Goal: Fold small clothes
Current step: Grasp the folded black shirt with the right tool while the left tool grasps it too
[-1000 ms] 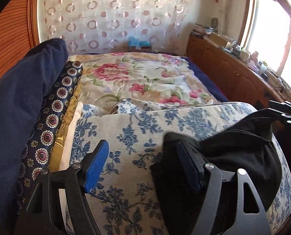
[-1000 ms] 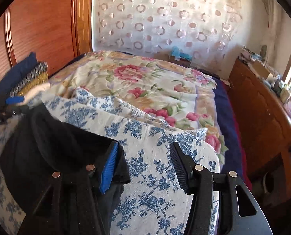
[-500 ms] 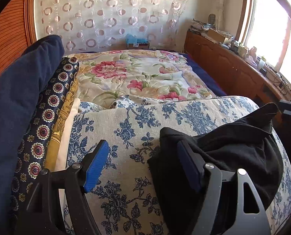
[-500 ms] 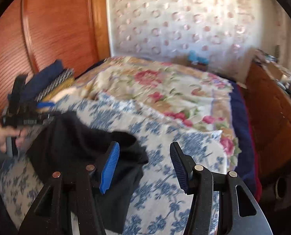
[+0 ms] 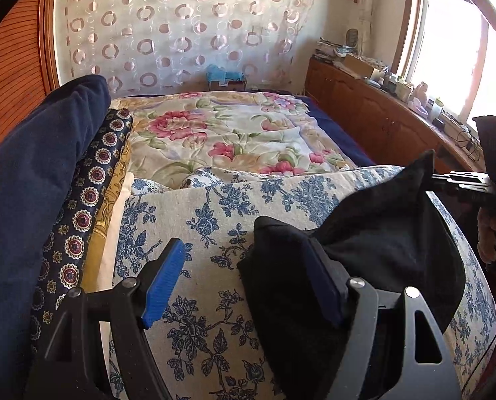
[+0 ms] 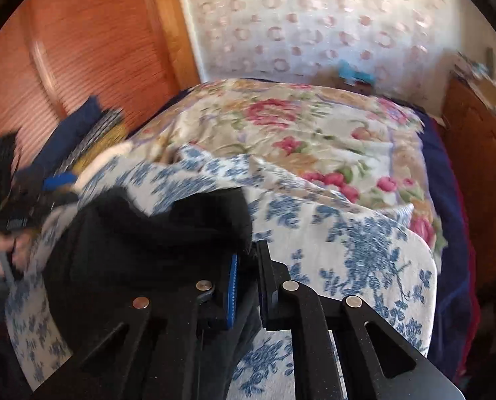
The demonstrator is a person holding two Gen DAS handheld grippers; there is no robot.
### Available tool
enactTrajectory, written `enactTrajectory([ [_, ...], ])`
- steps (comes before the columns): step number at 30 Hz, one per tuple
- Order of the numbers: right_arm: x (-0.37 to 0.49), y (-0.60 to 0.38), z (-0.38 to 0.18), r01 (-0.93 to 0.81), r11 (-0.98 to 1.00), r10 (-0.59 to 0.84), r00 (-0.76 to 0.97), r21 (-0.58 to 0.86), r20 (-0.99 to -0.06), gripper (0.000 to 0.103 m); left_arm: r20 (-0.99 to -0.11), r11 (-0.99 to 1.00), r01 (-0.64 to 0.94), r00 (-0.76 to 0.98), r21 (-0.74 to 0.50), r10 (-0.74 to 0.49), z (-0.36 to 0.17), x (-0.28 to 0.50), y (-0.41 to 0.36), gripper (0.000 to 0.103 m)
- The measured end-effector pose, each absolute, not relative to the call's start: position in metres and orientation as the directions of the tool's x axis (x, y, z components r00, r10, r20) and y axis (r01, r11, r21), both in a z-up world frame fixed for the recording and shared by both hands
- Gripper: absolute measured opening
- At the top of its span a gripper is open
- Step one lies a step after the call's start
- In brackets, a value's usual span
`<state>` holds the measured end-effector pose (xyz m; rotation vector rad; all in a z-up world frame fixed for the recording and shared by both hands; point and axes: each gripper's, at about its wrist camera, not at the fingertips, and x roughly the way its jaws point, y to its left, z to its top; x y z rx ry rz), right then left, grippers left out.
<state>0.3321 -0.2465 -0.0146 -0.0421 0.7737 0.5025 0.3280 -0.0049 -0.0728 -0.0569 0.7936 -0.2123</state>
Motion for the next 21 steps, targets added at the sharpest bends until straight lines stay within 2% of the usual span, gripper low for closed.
enactTrajectory([
  [2,0.332,-0.246,-0.020,-0.425,0.894,0.399,0.609,0.142,-0.686,0.011,-0.706,0.976,0.167,0.675,-0.137,-0.214,-0.076,0.327,-0.004,0.074],
  [4,0.332,-0.241,-0.026,-0.407,0.904,0.374,0.600,0.133,-0.707,0.023,-0.714,0.974,0.172,0.663,-0.148,-0.225,-0.080,0.327,-0.005,0.074],
  [6,0.332,-0.238,-0.025,-0.415,0.898,0.384,0.585,0.142,-0.714,0.045,-0.718,0.969,0.180,0.652,-0.167,-0.244,-0.083,0.328,-0.007,0.074],
  [9,0.327,-0.232,-0.025,-0.426,0.892,0.398,0.577,0.153,-0.713,0.062,-0.719,0.961,0.184,0.637,-0.208,-0.278,-0.086,0.329,-0.009,0.074],
  [15,0.325,-0.235,-0.038,-0.413,0.890,0.401,0.514,0.190,-0.759,0.065,-0.754,0.949,0.199,0.576,-0.245,-0.316,-0.101,0.336,-0.017,0.074],
  [21,0.327,-0.234,-0.051,-0.402,0.882,0.434,0.494,0.244,-0.754,0.065,-0.759,0.935,0.211,0.546,-0.286,-0.355,-0.108,0.334,-0.020,0.074],
])
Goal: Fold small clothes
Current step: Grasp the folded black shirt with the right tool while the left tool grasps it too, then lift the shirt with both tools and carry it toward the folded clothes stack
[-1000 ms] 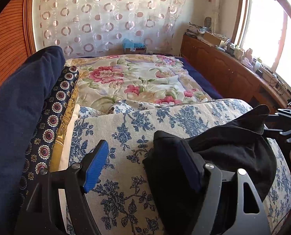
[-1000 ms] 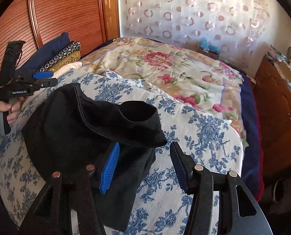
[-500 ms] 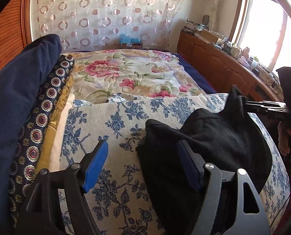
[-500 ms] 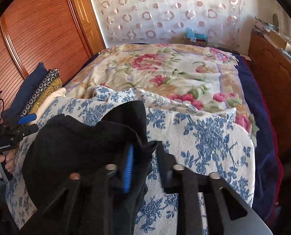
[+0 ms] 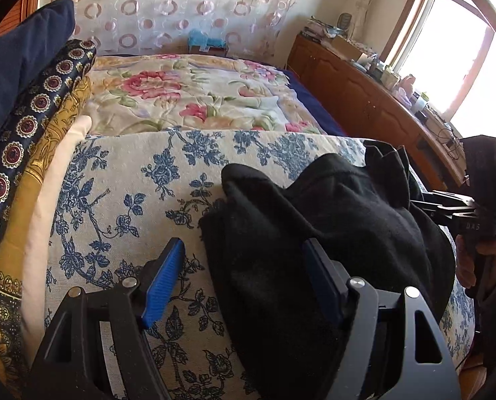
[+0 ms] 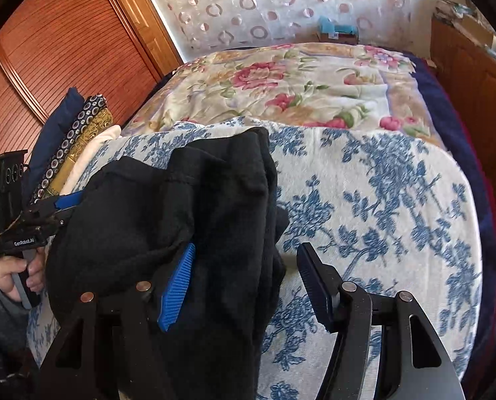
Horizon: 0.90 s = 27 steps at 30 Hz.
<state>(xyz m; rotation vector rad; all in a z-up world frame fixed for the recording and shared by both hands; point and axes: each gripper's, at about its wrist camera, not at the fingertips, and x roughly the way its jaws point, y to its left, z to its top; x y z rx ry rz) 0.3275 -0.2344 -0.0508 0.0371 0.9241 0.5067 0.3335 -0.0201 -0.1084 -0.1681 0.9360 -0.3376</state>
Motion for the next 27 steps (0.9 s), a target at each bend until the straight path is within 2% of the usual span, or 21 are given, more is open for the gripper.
enactTrajectory([
  [2,0.327,-0.234,-0.051,-0.406,0.880,0.437,0.496,0.245,-0.750,0.065,-0.752,0.926,0.217,0.541,-0.308,-0.376,-0.108,0.333,-0.019,0.073],
  [4,0.326,-0.234,-0.053,-0.418,0.870,0.458,0.488,0.262,-0.743,0.053,-0.742,0.913,0.227,0.533,-0.338,-0.407,-0.108,0.332,-0.019,0.063],
  [5,0.322,-0.231,-0.052,-0.433,0.857,0.480,0.472,0.281,-0.739,0.039,-0.739,0.908,0.232,0.528,-0.348,-0.418,-0.108,0.331,-0.018,0.054],
  [7,0.319,-0.228,-0.055,-0.449,0.849,0.489,0.466,0.280,-0.737,0.029,-0.735,0.900,0.237,0.519,-0.365,-0.435,-0.107,0.331,-0.020,0.040],
  [8,0.316,-0.226,-0.055,-0.465,0.844,0.490,0.466,0.267,-0.737,0.023,-0.734,0.894,0.246,0.510,-0.375,-0.448,-0.107,0.330,-0.020,0.029],
  [9,0.313,-0.223,-0.053,-0.480,0.842,0.485,0.475,0.246,-0.734,0.020,-0.730,0.887,0.251,0.504,-0.387,-0.461,-0.107,0.330,-0.020,0.021],
  [12,0.306,-0.221,-0.048,-0.494,0.841,0.482,0.500,0.220,-0.720,0.017,-0.722,0.888,0.275,0.516,-0.370,-0.461,-0.098,0.326,-0.023,0.011],
  [18,0.288,-0.218,-0.011,-0.531,0.826,0.519,0.583,0.190,-0.625,0.015,-0.636,0.862,0.312,0.583,-0.398,-0.505,-0.056,0.305,-0.014,0.010],
  [27,0.274,-0.188,0.055,-0.635,0.766,0.595,0.642,0.100,-0.483,0.014,-0.481,0.881,0.291,0.751,-0.373,-0.452,0.019,0.258,0.038,0.009],
])
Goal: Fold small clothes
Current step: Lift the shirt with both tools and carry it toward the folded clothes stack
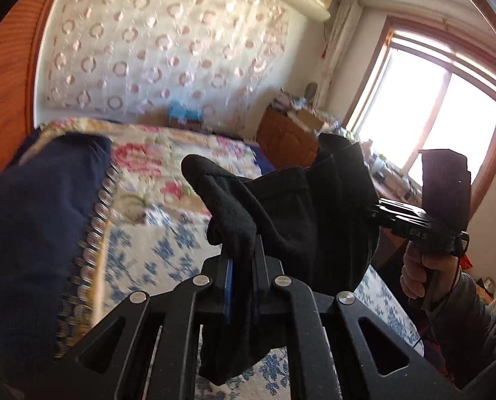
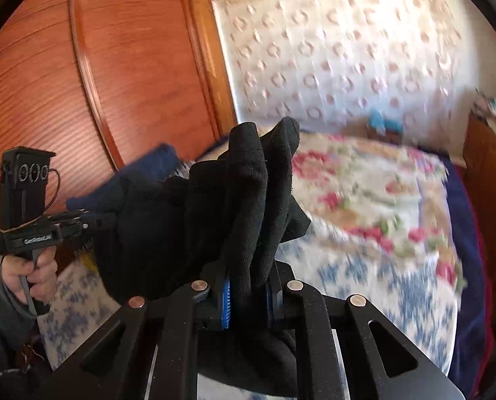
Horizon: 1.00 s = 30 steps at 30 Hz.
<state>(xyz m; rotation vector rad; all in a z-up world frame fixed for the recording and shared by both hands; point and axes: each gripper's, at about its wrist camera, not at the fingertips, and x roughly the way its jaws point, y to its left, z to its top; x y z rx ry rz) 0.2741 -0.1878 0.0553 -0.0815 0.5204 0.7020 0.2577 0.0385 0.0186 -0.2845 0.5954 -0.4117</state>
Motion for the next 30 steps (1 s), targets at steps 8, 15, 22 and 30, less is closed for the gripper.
enactTrajectory([
  [8,0.308,-0.092,0.102,-0.764,0.646,0.690,0.586,-0.005,-0.424,0.014,-0.385,0.937,0.116,0.890,-0.329,-0.245,0.056,0.216,0.124,0.009],
  [15,0.355,0.022,0.100,-0.840,0.528,0.716,0.518,-0.122,-0.468,0.014,-0.396,0.921,-0.060,0.912,-0.385,-0.107,0.029,0.198,0.190,0.009],
  [22,0.403,0.095,0.073,-0.848,0.498,0.677,0.510,-0.180,-0.531,0.015,-0.428,0.917,-0.144,0.903,-0.371,-0.031,0.002,0.179,0.209,0.009],
  [30,0.436,0.133,0.052,-0.795,0.563,0.595,0.581,-0.228,-0.556,0.041,-0.503,0.915,-0.221,0.864,-0.337,0.023,-0.018,0.181,0.219,0.009],
])
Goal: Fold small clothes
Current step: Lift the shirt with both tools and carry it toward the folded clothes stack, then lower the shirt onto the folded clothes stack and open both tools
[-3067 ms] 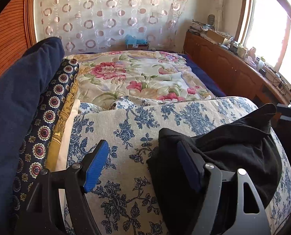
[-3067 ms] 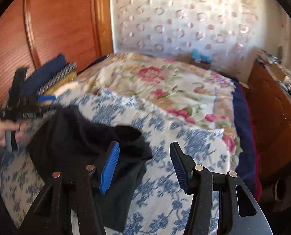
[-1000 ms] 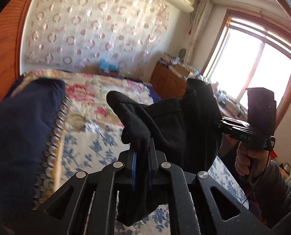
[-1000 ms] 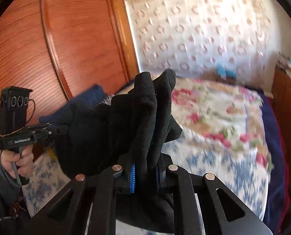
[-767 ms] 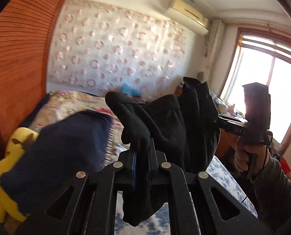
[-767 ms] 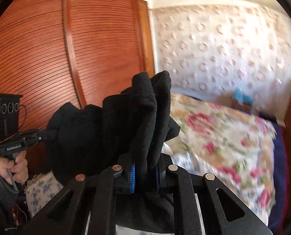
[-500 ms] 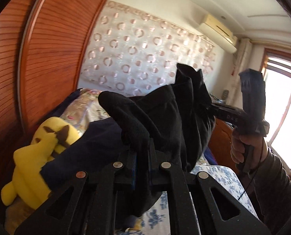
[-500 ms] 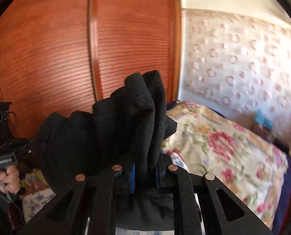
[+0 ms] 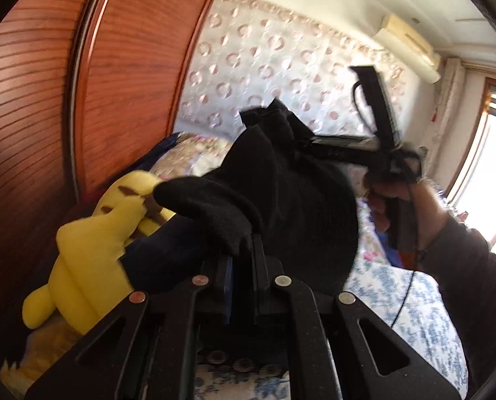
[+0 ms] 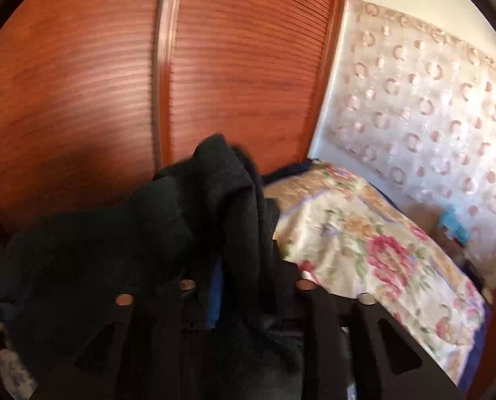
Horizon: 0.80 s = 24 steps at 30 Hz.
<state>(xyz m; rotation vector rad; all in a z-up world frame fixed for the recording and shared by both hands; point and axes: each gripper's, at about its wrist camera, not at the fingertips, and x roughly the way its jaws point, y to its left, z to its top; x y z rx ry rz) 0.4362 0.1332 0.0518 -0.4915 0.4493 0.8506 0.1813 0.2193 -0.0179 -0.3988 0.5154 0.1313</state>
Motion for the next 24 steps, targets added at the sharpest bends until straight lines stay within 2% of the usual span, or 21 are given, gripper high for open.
enactTrajectory([
  [4,0.434,0.101,0.072,-0.742,0.648,0.610,0.642,-0.174,-0.464,0.043,-0.538,0.901,-0.262,0.842,-0.344,0.039,-0.031,0.180,0.227,0.009],
  [6,0.423,0.087,0.076,-0.775,0.615,0.662,0.607,-0.144,-0.440,0.043,-0.545,0.902,-0.264,0.838,-0.342,0.039,-0.033,0.179,0.228,0.009],
  [12,0.423,0.085,0.039,-0.821,0.555,0.658,0.533,-0.136,-0.532,0.043,-0.545,0.914,-0.265,0.836,-0.306,0.059,-0.028,0.177,0.221,0.009],
  [20,0.444,0.094,0.005,-0.783,0.611,0.633,0.571,-0.115,-0.522,0.043,-0.538,0.941,-0.263,0.836,-0.215,0.111,-0.014,0.173,0.213,0.010],
  [22,0.428,0.094,0.006,-0.779,0.622,0.650,0.572,-0.083,-0.500,0.043,-0.541,0.949,-0.258,0.832,-0.182,0.122,-0.009,0.172,0.207,0.014],
  [24,0.421,0.093,0.004,-0.769,0.637,0.651,0.576,-0.056,-0.494,0.044,-0.524,0.956,-0.249,0.841,-0.158,0.133,-0.005,0.167,0.202,0.034],
])
